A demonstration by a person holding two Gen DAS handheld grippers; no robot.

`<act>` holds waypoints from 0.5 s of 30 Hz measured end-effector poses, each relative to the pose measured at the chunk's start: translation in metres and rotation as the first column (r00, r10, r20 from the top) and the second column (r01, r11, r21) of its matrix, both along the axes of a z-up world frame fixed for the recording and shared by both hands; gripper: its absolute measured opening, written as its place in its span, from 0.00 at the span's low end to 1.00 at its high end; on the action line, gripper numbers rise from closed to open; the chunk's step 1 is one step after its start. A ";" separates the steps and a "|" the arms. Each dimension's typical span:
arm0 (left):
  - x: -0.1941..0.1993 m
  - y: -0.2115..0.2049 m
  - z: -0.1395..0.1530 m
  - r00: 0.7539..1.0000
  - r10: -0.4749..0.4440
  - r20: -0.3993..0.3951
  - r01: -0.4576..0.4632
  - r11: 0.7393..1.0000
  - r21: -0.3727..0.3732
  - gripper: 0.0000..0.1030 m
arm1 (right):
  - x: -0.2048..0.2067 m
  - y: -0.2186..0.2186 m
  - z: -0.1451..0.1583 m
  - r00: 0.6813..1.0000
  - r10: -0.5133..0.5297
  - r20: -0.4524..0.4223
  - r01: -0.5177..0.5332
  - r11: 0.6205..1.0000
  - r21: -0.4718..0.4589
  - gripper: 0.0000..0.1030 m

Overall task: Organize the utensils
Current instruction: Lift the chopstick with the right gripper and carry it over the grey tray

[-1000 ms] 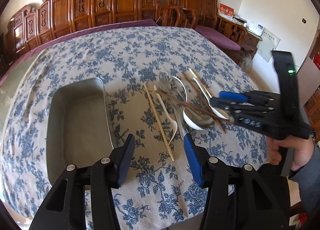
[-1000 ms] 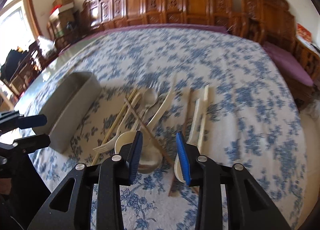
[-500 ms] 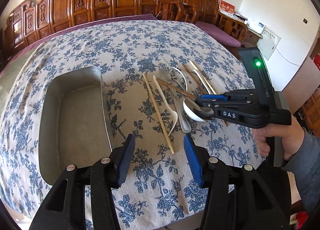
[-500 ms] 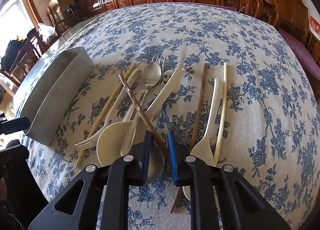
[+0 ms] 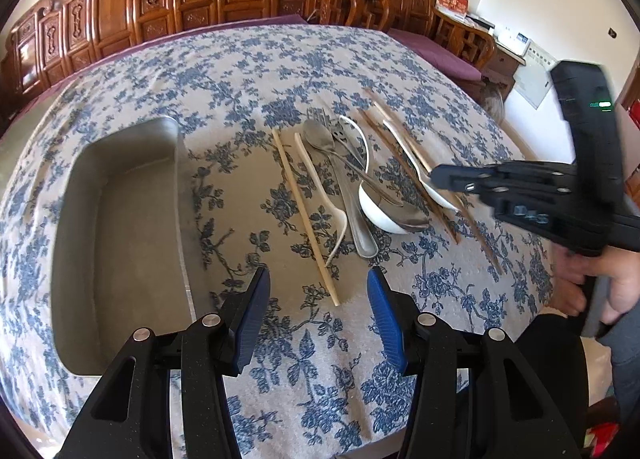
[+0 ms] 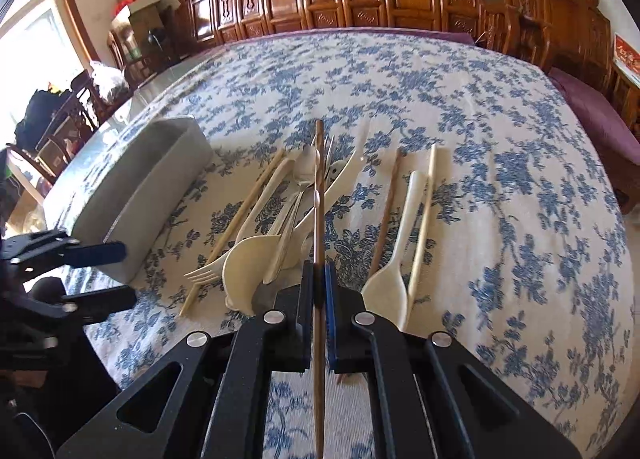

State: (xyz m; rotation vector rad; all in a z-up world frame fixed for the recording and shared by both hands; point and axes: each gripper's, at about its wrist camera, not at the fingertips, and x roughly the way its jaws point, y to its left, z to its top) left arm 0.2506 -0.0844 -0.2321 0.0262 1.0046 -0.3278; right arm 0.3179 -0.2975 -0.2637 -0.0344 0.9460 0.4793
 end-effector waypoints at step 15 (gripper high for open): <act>0.018 -0.021 -0.043 0.997 0.025 -0.068 -0.020 0.997 0.077 0.15 | -0.007 -0.011 0.021 0.999 -0.033 0.040 0.033 0.999 0.002 0.06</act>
